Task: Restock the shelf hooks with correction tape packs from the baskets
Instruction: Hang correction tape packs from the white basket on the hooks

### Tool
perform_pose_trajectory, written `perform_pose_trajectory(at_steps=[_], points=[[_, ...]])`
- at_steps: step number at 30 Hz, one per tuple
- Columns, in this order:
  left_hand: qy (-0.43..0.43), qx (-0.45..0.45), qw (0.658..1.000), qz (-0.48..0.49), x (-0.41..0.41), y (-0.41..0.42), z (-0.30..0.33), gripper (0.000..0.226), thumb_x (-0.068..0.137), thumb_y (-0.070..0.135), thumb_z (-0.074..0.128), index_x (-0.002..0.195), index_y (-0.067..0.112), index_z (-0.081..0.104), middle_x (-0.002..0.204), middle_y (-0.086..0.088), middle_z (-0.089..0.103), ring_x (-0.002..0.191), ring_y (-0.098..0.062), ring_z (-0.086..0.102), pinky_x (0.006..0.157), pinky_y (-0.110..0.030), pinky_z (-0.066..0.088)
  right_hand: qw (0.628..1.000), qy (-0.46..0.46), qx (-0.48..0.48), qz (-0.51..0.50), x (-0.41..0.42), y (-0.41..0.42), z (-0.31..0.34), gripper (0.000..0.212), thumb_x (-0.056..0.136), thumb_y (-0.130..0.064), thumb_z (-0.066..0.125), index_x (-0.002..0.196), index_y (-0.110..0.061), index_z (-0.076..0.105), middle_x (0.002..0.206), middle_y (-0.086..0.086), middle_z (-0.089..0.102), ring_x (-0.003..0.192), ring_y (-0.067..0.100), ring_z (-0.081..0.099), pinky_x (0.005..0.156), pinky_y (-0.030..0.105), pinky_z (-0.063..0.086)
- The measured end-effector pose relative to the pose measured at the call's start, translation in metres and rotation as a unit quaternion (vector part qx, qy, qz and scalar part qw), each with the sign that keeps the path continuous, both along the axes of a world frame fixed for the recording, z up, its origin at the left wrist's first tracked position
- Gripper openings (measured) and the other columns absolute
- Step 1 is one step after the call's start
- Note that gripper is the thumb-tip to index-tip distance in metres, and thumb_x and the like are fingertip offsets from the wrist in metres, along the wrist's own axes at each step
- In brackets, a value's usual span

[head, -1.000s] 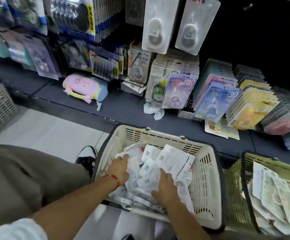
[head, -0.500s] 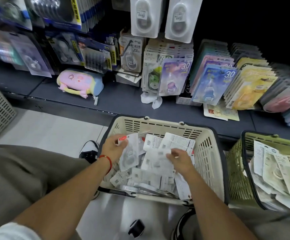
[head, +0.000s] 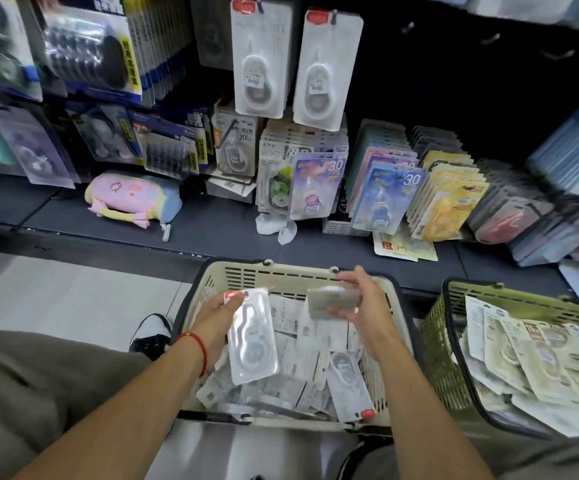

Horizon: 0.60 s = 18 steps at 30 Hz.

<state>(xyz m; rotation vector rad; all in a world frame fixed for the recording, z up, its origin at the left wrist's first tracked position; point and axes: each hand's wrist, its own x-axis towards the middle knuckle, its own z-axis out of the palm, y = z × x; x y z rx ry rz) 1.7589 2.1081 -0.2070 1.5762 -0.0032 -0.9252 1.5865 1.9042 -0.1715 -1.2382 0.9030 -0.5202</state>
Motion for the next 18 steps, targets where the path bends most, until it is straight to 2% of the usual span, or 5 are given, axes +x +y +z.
perform_pose_trajectory(at_steps=[3, 6, 10, 14, 18], points=[[0.053, -0.040, 0.998, 0.001, 0.000, -0.002, -0.001, 0.032, 0.103, 0.030, 0.064, 0.128, 0.011, 0.068, 0.124, -0.022, 0.072, 0.104, -0.035, 0.070, 0.091, -0.050, 0.059, 0.994, -0.033, -0.068, 0.078, -0.003, 0.011, 0.017, 0.009, 0.100, -0.031, 0.069, 0.105, -0.027, 0.075, 0.109, 0.012, 0.068, 0.108, 0.025, 0.070, 0.088, 0.034, 0.053], [0.092, -0.065, 0.994, 0.003, -0.003, -0.006, -0.002, 0.040, 0.104, 0.029, 0.064, 0.138, 0.008, 0.061, 0.133, -0.027, 0.066, 0.114, -0.042, 0.067, 0.096, -0.055, 0.056, 0.977, -0.037, -0.117, 0.175, 0.006, 0.027, 0.025, 0.037, 0.083, -0.002, 0.081, 0.105, -0.031, 0.072, 0.112, 0.004, 0.070, 0.110, 0.017, 0.067, 0.088, 0.025, 0.056], [0.187, -0.173, 0.964, -0.075, -0.005, -0.009, 0.006, 0.057, 0.109, 0.044, 0.045, 0.146, 0.000, 0.053, 0.144, -0.030, 0.057, 0.131, -0.040, 0.058, 0.117, -0.056, 0.038, 0.942, -0.004, -0.152, 0.299, 0.020, 0.055, 0.023, 0.057, 0.080, 0.008, 0.068, 0.116, -0.036, 0.065, 0.135, -0.004, 0.054, 0.125, 0.007, 0.056, 0.096, 0.024, 0.049], [0.128, -0.193, 0.971, -0.058, -0.008, -0.006, 0.003, 0.049, 0.094, 0.005, 0.069, 0.142, 0.002, 0.057, 0.136, -0.026, 0.066, 0.123, -0.041, 0.066, 0.094, -0.050, 0.059, 0.921, 0.049, -0.210, 0.323, 0.027, 0.068, 0.007, 0.088, 0.085, 0.002, 0.066, 0.148, -0.049, 0.034, 0.160, -0.023, 0.013, 0.152, 0.007, 0.022, 0.119, 0.039, 0.038], [0.091, -0.174, 0.979, -0.053, -0.008, -0.002, -0.002, 0.055, 0.087, -0.009, 0.074, 0.138, 0.003, 0.058, 0.129, -0.023, 0.070, 0.118, -0.040, 0.070, 0.091, -0.050, 0.061, 0.920, 0.051, -0.213, 0.325, 0.031, 0.064, -0.016, 0.102, 0.087, -0.013, 0.077, 0.152, -0.063, 0.017, 0.160, -0.027, 0.019, 0.146, -0.009, 0.025, 0.114, 0.034, 0.043]])
